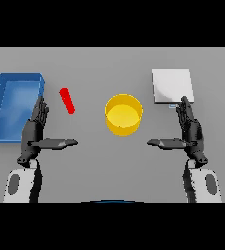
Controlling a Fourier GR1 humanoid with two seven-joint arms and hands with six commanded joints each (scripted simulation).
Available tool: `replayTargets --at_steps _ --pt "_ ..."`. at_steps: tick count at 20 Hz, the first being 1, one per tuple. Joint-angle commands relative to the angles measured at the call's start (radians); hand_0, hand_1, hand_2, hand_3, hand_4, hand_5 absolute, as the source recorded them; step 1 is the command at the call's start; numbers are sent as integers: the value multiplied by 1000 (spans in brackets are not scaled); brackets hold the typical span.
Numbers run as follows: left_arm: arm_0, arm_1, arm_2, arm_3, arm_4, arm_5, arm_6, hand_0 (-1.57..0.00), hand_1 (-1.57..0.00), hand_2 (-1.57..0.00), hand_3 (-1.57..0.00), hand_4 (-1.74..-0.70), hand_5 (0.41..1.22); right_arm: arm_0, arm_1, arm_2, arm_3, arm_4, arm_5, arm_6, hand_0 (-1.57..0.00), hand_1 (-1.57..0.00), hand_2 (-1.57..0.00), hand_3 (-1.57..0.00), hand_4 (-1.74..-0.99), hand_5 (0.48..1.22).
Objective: Pick up the red beaker and tilt it to pour out 1 green nut into yellow bowl. Pick up the yellow bowl and place it on the metallic measuring scale.
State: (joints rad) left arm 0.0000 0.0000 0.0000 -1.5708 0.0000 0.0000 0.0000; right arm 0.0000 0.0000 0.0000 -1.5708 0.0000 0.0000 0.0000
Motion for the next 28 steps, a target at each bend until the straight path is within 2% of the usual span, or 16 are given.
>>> replayTargets --at_steps 1,6,7,8,9,11,15,20,22,23,24,28 --pt "0 1 1 0 1 0 0 1 1 1 1 -1141 660 0 -1 -1 0 -1 0 0 1 1 1 1 -1071 578" --pt "6 8 3 -7 9 -9 -6 1 1 1 1 -1141 660 2 -9 -11 0 -15 7 -5 1 1 1 1 -1071 578" --pt "47 41 -34 -63 -38 -21 -29 1 1 1 1 -1141 660 23 -57 28 -43 94 -20 -78 1 1 1 1 -1071 578" --pt "84 64 -58 -108 -70 -30 -44 1 1 1 1 -1143 660 51 -69 65 -68 170 -40 -115 1 1 1 1 -1072 577" --pt "108 72 -77 -139 -93 -29 -33 1 1 1 1 -1144 660 76 -85 84 -87 214 -47 -127 1 1 1 1 -1066 576" --pt "120 86 -99 -193 -111 -35 18 1 1 1 1 -1138 660 93 -83 109 -112 259 -61 -115 1 1 1 1 -1071 581" --pt "103 83 -115 -183 -128 -38 77 1 1 1 1 -1137 650 84 -86 111 -127 237 -35 -92 1 1 1 1 -1131 607" --pt "-8 83 -76 -28 -115 -43 99 1 1 1 1 -1158 645 91 -83 107 -120 188 6 -107 1 1 1 1 -1197 627" --pt "-60 86 -55 54 -115 -44 61 1 1 1 1 -1178 650 89 -87 100 -132 180 5 -112 1 1 1 1 -1215 628" --pt "-95 86 -49 93 -119 -42 59 1 1 1 1 -1178 648 77 -85 96 -127 173 6 -92 1 1 1 1 -1219 626" --pt "-145 87 -38 143 -123 -37 65 1 1 1 1 -1177 644 77 -81 99 -125 173 7 -94 1 1 1 1 -1220 626" --pt "-245 90 -18 287 -131 -47 -2 1 1 1 1 -1183 637 83 -84 97 -122 172 9 -110 1 1 1 1 -1227 625"
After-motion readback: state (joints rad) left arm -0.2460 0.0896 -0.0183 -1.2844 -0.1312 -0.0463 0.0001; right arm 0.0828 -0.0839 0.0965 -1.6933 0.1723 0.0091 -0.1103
